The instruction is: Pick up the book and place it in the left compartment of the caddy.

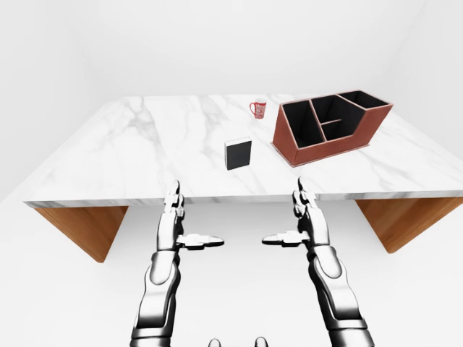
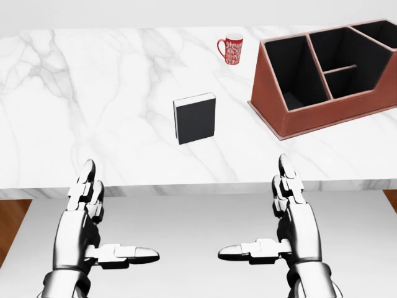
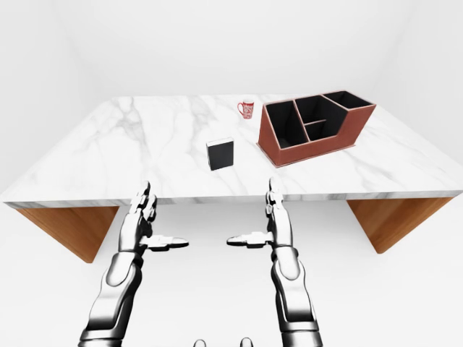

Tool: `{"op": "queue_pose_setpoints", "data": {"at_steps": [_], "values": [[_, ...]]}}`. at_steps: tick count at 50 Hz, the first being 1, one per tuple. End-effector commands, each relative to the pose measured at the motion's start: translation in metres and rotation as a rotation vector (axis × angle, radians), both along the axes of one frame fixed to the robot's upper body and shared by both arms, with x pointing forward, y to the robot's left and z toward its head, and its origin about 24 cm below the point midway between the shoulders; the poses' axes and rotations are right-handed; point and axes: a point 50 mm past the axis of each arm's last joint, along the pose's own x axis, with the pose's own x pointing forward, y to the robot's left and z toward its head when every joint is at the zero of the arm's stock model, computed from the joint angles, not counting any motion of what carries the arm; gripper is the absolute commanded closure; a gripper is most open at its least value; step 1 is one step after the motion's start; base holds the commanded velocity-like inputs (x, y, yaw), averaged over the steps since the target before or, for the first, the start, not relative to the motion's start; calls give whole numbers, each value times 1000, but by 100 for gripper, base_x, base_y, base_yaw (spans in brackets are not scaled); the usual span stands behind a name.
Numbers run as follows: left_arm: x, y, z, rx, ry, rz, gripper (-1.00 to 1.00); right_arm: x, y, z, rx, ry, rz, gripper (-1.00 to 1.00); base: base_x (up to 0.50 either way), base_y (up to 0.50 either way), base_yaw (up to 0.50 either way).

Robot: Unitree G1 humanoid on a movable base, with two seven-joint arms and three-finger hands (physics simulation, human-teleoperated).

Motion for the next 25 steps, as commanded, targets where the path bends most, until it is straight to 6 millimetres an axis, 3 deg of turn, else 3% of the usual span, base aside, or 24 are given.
{"op": "queue_pose_setpoints", "data": {"at_steps": [1, 25], "values": [[-2, 7, 1, 10, -6, 4, -100, -2, -5, 4, 6, -25, 14, -100, 0, 0, 0], [-2, 6, 1, 14, -9, 3, -100, -3, -5, 5, 0, -33, 13, -100, 0, 0, 0]]}}
